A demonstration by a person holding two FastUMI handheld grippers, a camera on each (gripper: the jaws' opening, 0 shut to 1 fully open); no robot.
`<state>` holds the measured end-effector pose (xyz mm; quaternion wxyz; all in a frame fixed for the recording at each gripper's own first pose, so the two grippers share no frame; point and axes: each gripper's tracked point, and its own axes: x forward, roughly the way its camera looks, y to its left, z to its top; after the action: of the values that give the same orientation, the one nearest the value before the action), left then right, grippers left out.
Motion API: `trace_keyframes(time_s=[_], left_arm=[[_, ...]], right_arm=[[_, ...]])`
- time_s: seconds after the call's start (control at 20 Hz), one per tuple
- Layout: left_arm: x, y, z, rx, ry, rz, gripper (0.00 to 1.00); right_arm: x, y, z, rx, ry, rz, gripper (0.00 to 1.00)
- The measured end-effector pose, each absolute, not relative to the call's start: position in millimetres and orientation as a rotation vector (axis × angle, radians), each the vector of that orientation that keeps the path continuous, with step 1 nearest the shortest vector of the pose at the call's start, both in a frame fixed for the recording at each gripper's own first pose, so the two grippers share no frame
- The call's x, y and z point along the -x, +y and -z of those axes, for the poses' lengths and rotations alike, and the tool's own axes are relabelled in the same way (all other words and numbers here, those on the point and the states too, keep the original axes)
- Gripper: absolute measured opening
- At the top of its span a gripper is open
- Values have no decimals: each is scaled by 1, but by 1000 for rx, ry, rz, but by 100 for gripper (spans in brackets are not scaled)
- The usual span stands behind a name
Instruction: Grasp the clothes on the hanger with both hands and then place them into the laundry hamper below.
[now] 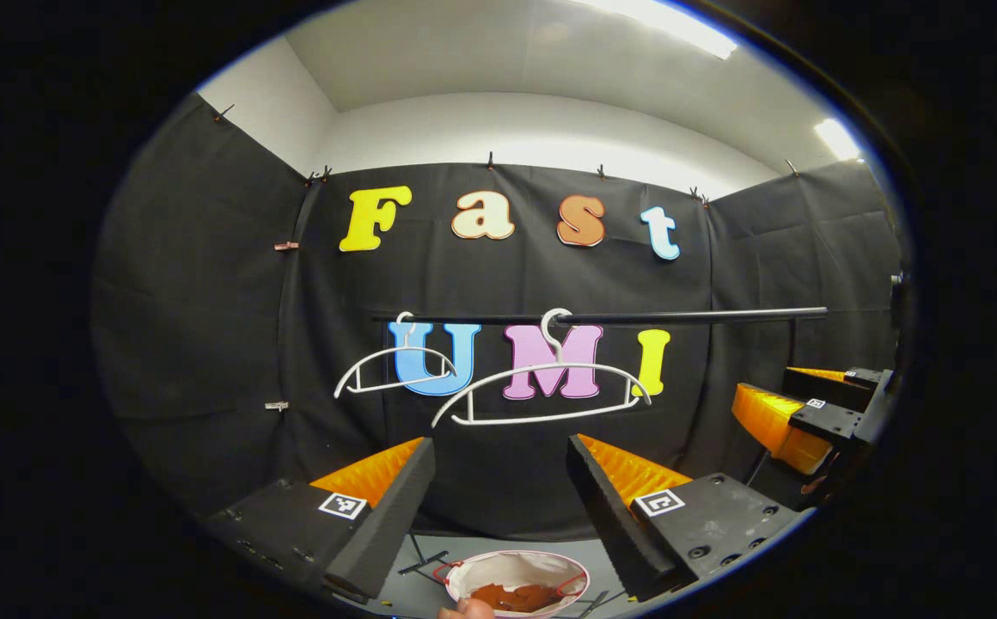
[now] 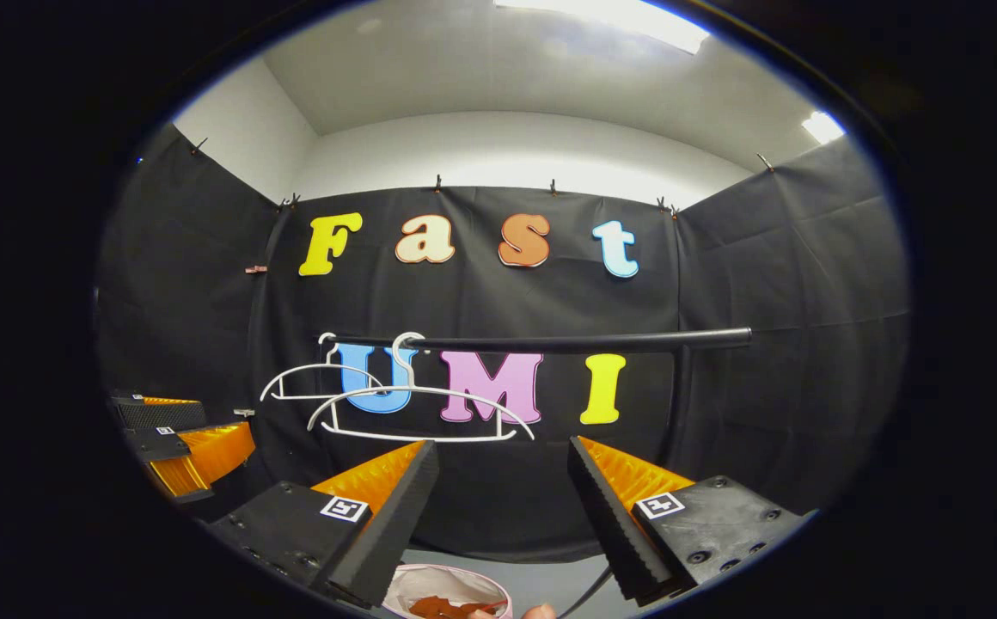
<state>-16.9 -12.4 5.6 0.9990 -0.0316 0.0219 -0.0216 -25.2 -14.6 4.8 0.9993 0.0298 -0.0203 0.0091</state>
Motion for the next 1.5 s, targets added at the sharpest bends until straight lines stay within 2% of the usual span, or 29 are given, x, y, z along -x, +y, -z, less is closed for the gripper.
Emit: trace_keyframes(time_s=[0.65,0.7,0.85,1.05,1.1,1.15,1.5], left_arm=[[16,-14,-6,61,52,38,98],[17,-15,-5,62,51,40,98],[16,-17,-5,63,55,44,98],[16,-18,-5,57,53,45,98],[16,-18,-5,58,52,45,97],[16,-18,-6,59,54,44,97],[16,-13,1,57,69,34,97]], right_arm=[[25,-14,-4,-58,-36,-31,97],[24,-14,-3,-55,-36,-30,99],[24,-14,-2,-55,-33,-33,97],[24,-16,-2,-60,-35,-27,99],[24,-16,-2,-61,-35,-27,97],[23,-16,-1,-62,-32,-26,99],[21,-12,3,-66,-22,-33,97]])
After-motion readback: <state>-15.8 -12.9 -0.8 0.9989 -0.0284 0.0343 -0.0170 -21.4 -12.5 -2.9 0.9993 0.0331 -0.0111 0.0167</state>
